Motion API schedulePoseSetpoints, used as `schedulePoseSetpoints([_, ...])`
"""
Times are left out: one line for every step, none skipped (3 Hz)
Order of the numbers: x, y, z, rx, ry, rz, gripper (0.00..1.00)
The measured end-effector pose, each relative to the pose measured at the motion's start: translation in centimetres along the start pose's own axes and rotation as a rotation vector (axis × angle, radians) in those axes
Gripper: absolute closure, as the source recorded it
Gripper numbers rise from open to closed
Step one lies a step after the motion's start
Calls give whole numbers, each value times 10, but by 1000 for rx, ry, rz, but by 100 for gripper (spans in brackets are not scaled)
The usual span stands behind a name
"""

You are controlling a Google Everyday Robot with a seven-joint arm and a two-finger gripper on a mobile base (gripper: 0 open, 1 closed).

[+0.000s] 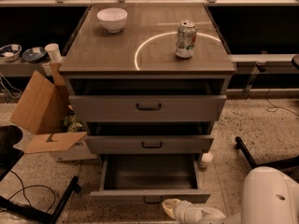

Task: Close bottom drawer

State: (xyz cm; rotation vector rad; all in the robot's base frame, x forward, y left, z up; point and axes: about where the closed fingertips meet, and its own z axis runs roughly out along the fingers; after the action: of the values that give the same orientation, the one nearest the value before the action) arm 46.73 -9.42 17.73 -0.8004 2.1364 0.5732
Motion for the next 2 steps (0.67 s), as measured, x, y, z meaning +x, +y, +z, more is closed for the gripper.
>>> schedulePoseSetpoints([-3,-7,10,11,-9,-10,100])
schedulePoseSetpoints([-4,-15,26,9,-8,-29,100])
